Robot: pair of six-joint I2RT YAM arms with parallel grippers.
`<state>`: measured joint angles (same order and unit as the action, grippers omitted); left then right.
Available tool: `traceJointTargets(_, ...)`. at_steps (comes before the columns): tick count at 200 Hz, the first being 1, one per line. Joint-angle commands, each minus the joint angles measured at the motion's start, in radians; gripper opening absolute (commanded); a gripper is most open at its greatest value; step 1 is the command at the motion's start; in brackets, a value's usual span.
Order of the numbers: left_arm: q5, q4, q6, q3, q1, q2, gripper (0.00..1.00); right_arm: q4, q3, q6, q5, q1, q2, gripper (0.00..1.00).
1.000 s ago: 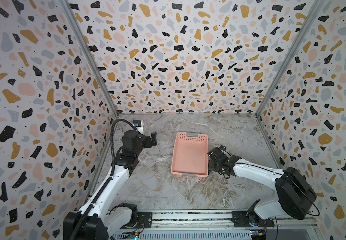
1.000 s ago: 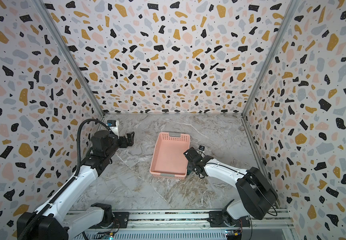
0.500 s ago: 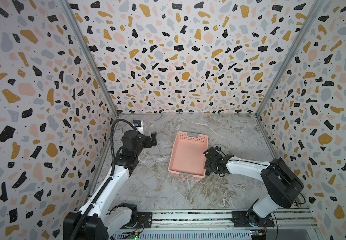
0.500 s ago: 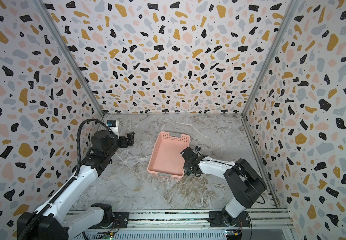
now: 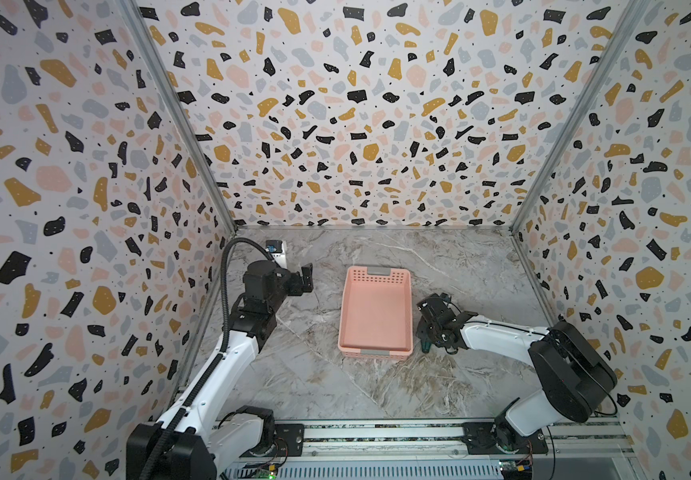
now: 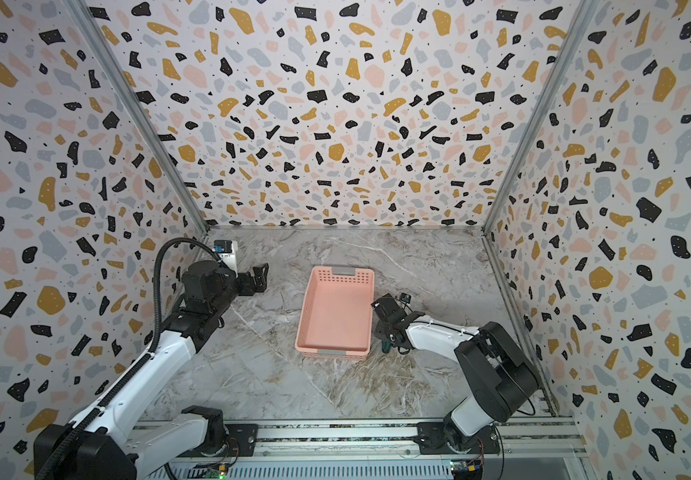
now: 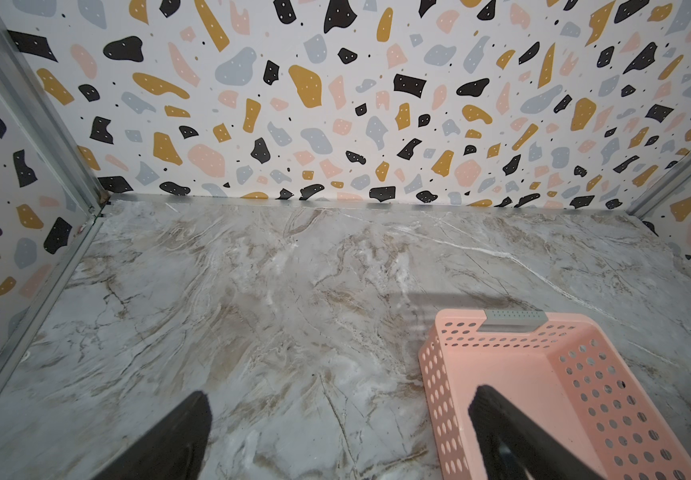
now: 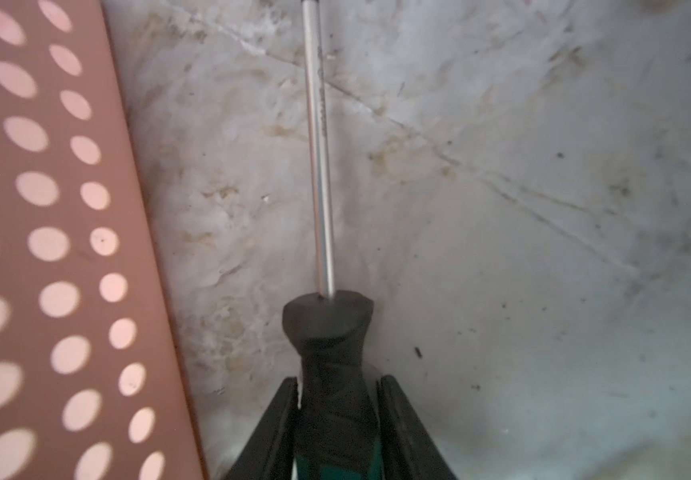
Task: Put the screwdriver in the bin
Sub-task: 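Lift the screwdriver with the right gripper and carry it toward the pink bin, then lower the screwdriver into the pink bin and open the right gripper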
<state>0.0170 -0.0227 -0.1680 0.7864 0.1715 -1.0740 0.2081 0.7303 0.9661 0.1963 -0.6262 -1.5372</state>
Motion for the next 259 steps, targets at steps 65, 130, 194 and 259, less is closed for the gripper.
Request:
traceJointTargets(65, 0.0, -0.014, 0.012, 0.031, 0.005, -0.009, 1.0, 0.038, -0.048, -0.049, 0.006, 0.023, -0.02, 0.39)
traceJointTargets(130, -0.005, -0.017, 0.014, 0.03, 0.005, -0.006, 1.0, 0.077, -0.029, -0.072, 0.038, 0.021, -0.039, 0.2)
traceJointTargets(194, -0.006, -0.013, 0.015, 0.03, 0.005, -0.003, 1.0, 0.258, 0.07, -0.111, 0.205, 0.006, 0.11, 0.08)
traceJointTargets(259, -0.002, -0.01, 0.013, 0.033, 0.005, -0.01, 1.0, 0.358, 0.25, -0.167, 0.287, -0.069, 0.198, 0.08)
